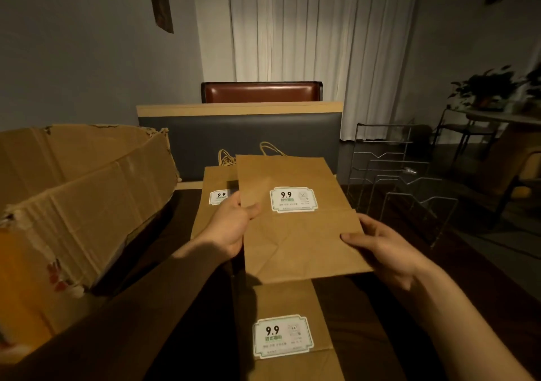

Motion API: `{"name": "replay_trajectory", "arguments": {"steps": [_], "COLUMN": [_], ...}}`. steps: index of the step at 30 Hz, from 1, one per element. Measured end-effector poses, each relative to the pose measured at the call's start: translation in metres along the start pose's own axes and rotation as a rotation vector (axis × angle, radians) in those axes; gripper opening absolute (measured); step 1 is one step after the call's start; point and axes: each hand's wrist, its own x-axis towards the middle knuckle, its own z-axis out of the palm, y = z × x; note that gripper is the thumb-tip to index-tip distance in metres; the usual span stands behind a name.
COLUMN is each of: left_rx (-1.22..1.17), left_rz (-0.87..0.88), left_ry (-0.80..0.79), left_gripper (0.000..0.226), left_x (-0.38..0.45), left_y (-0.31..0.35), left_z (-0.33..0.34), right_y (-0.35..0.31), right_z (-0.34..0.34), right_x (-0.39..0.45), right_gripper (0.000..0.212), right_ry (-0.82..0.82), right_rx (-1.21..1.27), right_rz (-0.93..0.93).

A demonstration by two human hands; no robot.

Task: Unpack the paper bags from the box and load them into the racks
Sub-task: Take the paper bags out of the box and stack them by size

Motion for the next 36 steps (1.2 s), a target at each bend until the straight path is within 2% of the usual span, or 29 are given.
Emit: {"name": "replay_trajectory", "arguments": {"steps": [1,3,5,7,10,14,17,20,22,23,26,27,28,30,33,36], "left_rx": [0.019,0.053,0.074,0.113,0.207,0.241,0.3,0.395,0.462,0.477,0.247,0.221,0.224,0.158,0.052,-0.021], "left_rz": [0.031,0.073,0.053,0.009,-0.087,-0.174,-0.179,-0.165,-0.166,-0.175,-0.271,-0.249,-0.233,-0.283,-0.25,-0.31], "left_ry": [0.01,0.031,0.019,-0.012,-0.051,-0.124,-0.062,-0.088,-0.049,-0.036,-0.057,-0.046,-0.047,-0.022,0.024,0.037], "left_gripper": [0.025,0.026,0.027,0.032,0.057,0.034,0.025,0.024,0.032,0.037,0.044,0.043,0.04,0.029,0.018,0.018], "left_x": [0.004,0.014,0.023,0.029,0.037,0.026,0.007,-0.028,-0.053,-0.061,-0.078,-0.081,-0.086,-0.09,-0.094,-0.097], "left_y": [0.005,0.013,0.018,0.021,0.013,0.003,0.0,-0.005,-0.011,-0.015,-0.032,-0.038,-0.042,-0.05,-0.061,-0.067], "left_z": [0.004,0.015,0.027,0.036,0.034,0.023,-0.001,-0.036,-0.056,-0.065,-0.077,-0.076,-0.07,-0.06,-0.043,-0.028], "right_y": [0.003,0.004,-0.001,-0.007,-0.013,-0.013,0.0,0.008,0.01,0.012,0.022,0.027,0.034,0.054,0.078,0.082], "right_z": [-0.002,-0.002,-0.003,-0.006,-0.01,-0.01,-0.006,0.003,0.013,0.022,0.057,0.068,0.075,0.086,0.098,0.101], "right_x": [0.001,0.01,0.031,0.056,0.094,0.128,0.139,0.126,0.102,0.085,0.023,0.006,-0.008,-0.018,-0.029,-0.036], "right_gripper": [0.041,0.045,0.054,0.057,0.054,0.033,0.039,0.045,0.043,0.043,0.049,0.056,0.065,0.076,0.078,0.082], "right_ry": [0.032,0.212,0.412,0.513,0.552,0.613,0.643,0.651,0.587,0.506,0.17,0.095,0.068,0.114,0.185,0.198], "right_rx": [-0.035,-0.101,-0.183,-0.248,-0.379,-0.779,-1.04,-1.248,-1.209,-1.104,-0.516,-0.425,-0.409,-0.514,-0.619,-0.547], "right_rz": [0.003,-0.054,-0.115,-0.13,-0.073,-0.021,0.022,-0.085,-0.153,-0.106,0.137,0.187,0.2,0.155,0.004,-0.098]}}
